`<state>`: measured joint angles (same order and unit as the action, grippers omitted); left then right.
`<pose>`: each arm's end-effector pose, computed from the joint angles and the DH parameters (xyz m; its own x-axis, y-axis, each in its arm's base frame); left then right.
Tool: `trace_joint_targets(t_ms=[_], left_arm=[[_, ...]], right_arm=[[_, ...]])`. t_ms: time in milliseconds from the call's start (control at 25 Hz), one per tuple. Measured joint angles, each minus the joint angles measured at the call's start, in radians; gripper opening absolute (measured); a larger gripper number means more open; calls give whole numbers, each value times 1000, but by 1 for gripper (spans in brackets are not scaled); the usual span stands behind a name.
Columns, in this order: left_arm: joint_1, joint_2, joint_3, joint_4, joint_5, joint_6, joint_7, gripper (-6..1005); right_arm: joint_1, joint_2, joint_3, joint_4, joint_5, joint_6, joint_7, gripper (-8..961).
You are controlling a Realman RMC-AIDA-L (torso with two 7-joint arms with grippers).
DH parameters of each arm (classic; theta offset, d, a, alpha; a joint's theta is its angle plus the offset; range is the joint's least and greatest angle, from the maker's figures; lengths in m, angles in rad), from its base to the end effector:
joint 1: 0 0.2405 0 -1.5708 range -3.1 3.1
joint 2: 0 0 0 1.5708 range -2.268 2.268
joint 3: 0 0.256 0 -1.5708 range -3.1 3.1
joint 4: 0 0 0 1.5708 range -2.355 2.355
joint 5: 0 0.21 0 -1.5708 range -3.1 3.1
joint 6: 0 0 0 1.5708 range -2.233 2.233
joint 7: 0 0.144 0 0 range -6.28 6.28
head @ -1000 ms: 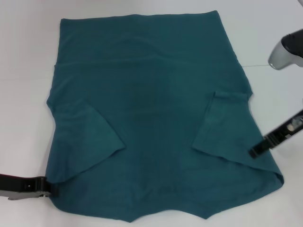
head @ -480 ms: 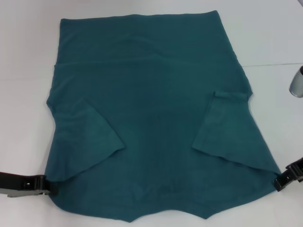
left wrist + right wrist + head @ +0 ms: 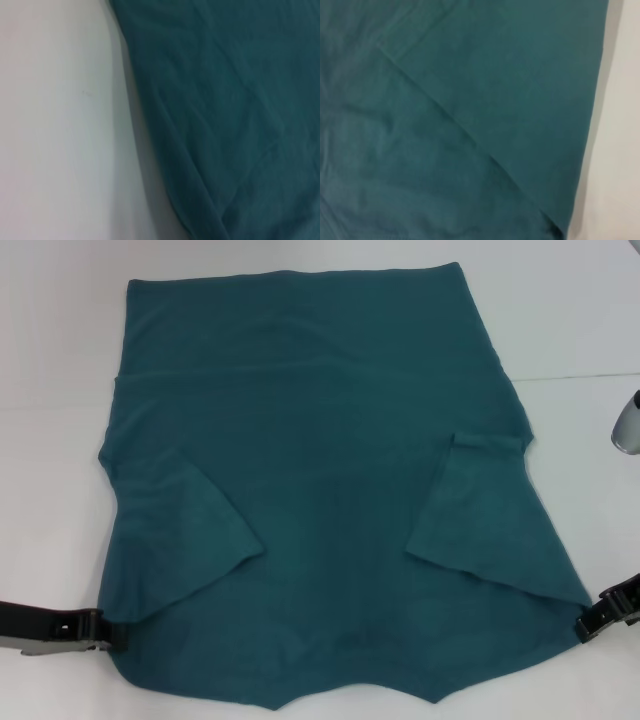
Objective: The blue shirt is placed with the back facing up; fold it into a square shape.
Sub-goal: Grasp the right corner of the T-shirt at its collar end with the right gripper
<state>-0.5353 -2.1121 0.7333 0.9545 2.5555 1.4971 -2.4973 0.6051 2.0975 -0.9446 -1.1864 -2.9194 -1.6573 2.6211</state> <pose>-0.2997 0.3326 0.0176 0.2163 0.9537 0.2091 0.9625 -0.1724 -0.2093 0.2772 0.3430 0.0534 0.3070 -0.9480 0.0844 -0.7637 -0.2983 -0.5725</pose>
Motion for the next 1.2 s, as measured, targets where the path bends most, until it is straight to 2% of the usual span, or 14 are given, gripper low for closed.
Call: trace_joint_targets(t_ms=[280, 600, 1200], left_arm=[[0, 0, -1, -9, 0, 0, 0, 18], [-6, 1, 0, -12, 0, -6, 0, 17], [-14, 6, -3, -34, 0, -11, 8, 17]], right_arm=[[8, -3, -13, 44, -4, 43, 15, 731], [12, -4, -22, 52, -1, 63, 23, 475], [49, -4, -50, 105, -6, 81, 28, 471]])
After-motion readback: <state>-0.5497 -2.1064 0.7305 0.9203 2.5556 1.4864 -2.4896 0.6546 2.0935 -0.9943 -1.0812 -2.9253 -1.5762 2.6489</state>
